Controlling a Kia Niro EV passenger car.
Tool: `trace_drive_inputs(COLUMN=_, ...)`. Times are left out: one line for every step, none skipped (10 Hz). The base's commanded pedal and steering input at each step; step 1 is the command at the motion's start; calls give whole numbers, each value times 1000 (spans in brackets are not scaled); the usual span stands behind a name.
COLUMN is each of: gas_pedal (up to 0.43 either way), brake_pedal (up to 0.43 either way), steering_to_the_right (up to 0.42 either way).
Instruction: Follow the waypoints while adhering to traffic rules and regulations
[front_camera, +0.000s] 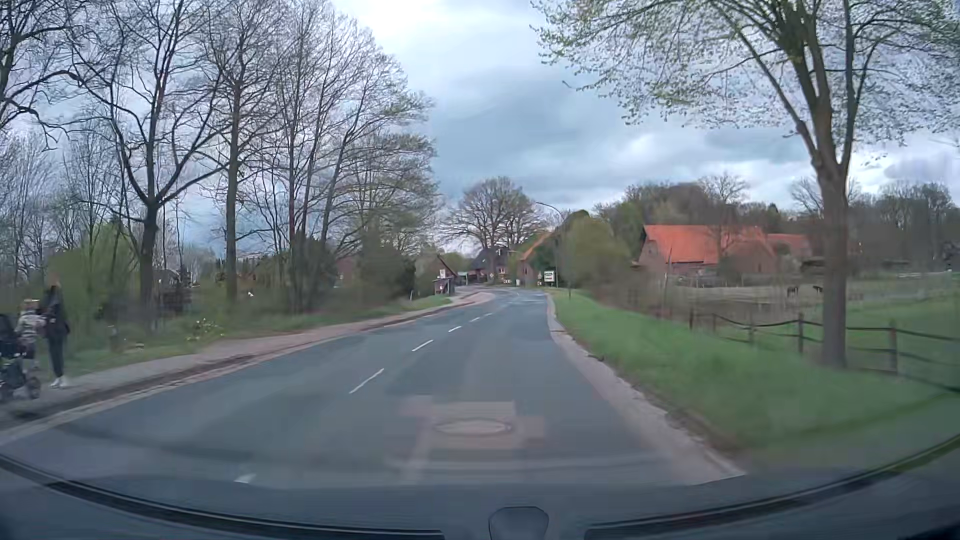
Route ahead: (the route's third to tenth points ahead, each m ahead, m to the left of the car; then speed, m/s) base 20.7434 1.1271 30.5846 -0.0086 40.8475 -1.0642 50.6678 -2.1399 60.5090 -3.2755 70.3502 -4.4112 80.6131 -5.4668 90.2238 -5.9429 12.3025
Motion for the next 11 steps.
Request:
trace_drive_inputs(gas_pedal=28, brake_pedal=0, steering_to_the_right=29)
trace_drive_inputs(gas_pedal=28, brake_pedal=0, steering_to_the_right=28)
trace_drive_inputs(gas_pedal=28, brake_pedal=0, steering_to_the_right=25)
trace_drive_inputs(gas_pedal=28, brake_pedal=0, steering_to_the_right=24)
trace_drive_inputs(gas_pedal=28, brake_pedal=0, steering_to_the_right=23)
trace_drive_inputs(gas_pedal=28, brake_pedal=0, steering_to_the_right=23)
trace_drive_inputs(gas_pedal=28, brake_pedal=0, steering_to_the_right=22)
trace_drive_inputs(gas_pedal=28, brake_pedal=0, steering_to_the_right=21)
trace_drive_inputs(gas_pedal=39, brake_pedal=0, steering_to_the_right=20)
trace_drive_inputs(gas_pedal=39, brake_pedal=0, steering_to_the_right=20)
trace_drive_inputs(gas_pedal=39, brake_pedal=0, steering_to_the_right=19)
